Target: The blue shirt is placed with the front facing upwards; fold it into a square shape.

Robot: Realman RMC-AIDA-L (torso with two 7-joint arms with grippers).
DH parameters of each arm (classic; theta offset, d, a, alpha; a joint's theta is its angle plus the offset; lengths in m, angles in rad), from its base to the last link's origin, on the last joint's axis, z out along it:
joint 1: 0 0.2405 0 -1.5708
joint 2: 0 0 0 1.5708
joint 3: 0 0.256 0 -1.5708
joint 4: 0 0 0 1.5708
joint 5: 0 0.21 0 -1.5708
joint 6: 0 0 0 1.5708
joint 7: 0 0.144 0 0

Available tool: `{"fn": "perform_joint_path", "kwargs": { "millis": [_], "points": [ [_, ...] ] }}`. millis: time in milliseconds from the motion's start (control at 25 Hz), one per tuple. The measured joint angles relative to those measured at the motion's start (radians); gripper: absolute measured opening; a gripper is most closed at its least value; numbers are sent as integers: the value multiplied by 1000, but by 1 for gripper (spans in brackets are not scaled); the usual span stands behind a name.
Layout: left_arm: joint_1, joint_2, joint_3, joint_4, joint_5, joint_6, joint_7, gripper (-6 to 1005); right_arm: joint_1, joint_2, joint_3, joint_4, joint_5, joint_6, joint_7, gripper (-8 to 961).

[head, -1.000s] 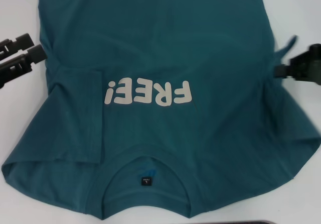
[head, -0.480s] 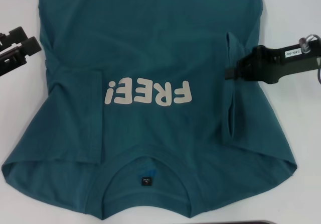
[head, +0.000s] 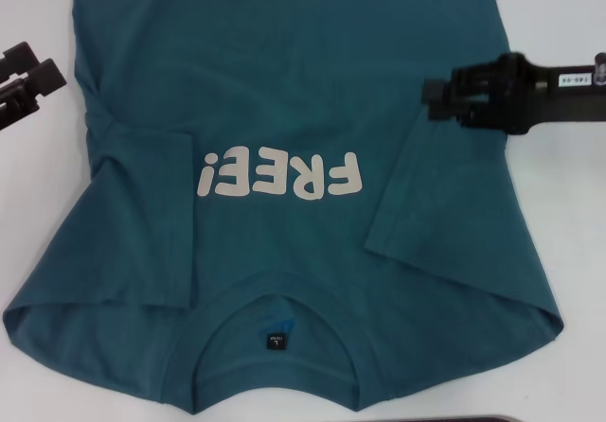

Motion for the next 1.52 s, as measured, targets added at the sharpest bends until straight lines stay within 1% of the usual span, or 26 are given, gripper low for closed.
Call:
{"fn": "perform_joint_path", "kwargs": {
  "millis": [80, 240, 360, 440, 520, 600, 640, 680, 760, 800, 840, 920, 1040, 1120, 1200, 1280, 1400, 1520],
  "points": [
    [0, 0, 0, 0, 0, -2, 0, 733, -15, -3, 1, 1, 54, -5, -40, 254],
    [1, 2, 0, -1, 0, -3, -20, 734, -73, -14, 3, -4, 236, -70, -239, 415],
    [2, 9, 0, -1, 0, -3, -57, 735, -121, -15, 11, -9, 340, -89, -379, 537],
    [3, 15, 0, -4, 0, -1, -100, 735, -153, -15, 13, -10, 384, -98, -454, 595],
    [3, 27, 4, -6, 2, 9, -164, 735, -173, -21, 3, -26, 378, -124, -521, 653],
    [2, 46, 20, -4, 8, 25, -250, 735, -193, -32, -4, -61, 342, -168, -581, 712],
    [1, 59, 34, -2, 11, 39, -297, 735, -208, -34, -2, -82, 327, -193, -611, 741],
    [2, 72, 49, 1, 13, 58, -342, 734, -224, -30, 11, -101, 330, -213, -634, 770],
    [6, 91, 67, 2, 13, 99, -424, 734, -254, -20, 41, -131, 349, -241, -658, 757],
    [11, 99, 69, -1, 13, 125, -471, 734, -273, -27, 64, -142, 352, -251, -633, 751],
    [15, 102, 69, -6, 13, 146, -509, 734, -273, -27, 64, -142, 352, -251, -633, 744],
    [29, 109, 67, -17, 13, 170, -594, 734, -281, -49, 67, -144, 328, -251, -574, 724],
    [61, 128, 81, -19, 26, 172, -730, 734, -285, -83, 74, -146, 297, -235, -471, 681],
    [79, 138, 93, -19, 60, 172, -791, 734, -280, -107, 76, -149, 275, -219, -396, 653],
    [93, 150, 107, -20, 123, 180, -834, 734, -273, -123, 76, -159, 261, -212, -347, 653],
    [100, 155, 119, -21, 173, 190, -851, 734, -265, -130, 72, -187, 256, -211, -308, 653],
    [105, 158, 136, -23, 247, 196, -860, 733, -250, -131, 69, -227, 239, -208, -259, 653],
    [104, 159, 138, -23, 267, 199, -864, 733, -228, -132, 73, -235, 199, -198, -215, 653]
  ]
}}
